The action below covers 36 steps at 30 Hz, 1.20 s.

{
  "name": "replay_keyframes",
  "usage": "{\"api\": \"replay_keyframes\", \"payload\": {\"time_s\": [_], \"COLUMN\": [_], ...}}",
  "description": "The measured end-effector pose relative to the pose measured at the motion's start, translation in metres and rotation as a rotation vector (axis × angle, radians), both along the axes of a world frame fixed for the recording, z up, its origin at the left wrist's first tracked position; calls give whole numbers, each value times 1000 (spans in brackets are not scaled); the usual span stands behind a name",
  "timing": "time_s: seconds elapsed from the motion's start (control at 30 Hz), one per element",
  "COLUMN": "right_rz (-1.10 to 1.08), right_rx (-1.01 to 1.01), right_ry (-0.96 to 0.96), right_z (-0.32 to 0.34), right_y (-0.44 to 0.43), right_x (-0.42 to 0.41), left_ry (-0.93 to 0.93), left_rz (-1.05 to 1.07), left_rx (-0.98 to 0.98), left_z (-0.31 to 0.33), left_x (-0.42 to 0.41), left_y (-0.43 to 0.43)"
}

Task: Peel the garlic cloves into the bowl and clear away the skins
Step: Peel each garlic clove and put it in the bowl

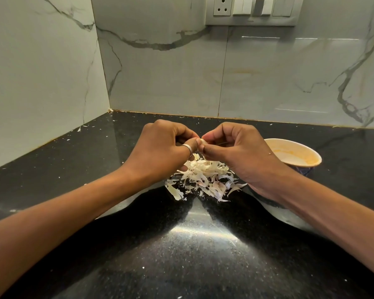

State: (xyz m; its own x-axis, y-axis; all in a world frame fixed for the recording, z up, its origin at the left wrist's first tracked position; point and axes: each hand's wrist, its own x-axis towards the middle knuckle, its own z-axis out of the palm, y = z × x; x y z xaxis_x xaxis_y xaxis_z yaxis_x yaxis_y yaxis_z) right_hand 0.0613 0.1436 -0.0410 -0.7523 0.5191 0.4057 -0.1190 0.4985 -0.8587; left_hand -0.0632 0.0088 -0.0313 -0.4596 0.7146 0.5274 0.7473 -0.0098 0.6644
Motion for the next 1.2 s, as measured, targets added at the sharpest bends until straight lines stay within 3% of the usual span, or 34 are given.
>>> {"api": "replay_keyframes", "payload": {"time_s": [0.3,0.53,0.97,1.2], "right_rz": [-75,-85,-63,55], "right_rx": [210,289,173,-130], "right_ry": [-35,-24,-38,-11], "right_z": [-6,-6,-2,4], "right_y": [6,3,5,-2], "right_x": [-4,-3,-3,2], "left_ry": [-271,-360,-430,-459], "left_rz": [-9,-20,-30,-40], "left_rx": [-42,-51,-70,-69], "left_z": [-2,-1,4,6], "left_x": [3,4,6,3], "left_y": [1,0,-1,0]}}
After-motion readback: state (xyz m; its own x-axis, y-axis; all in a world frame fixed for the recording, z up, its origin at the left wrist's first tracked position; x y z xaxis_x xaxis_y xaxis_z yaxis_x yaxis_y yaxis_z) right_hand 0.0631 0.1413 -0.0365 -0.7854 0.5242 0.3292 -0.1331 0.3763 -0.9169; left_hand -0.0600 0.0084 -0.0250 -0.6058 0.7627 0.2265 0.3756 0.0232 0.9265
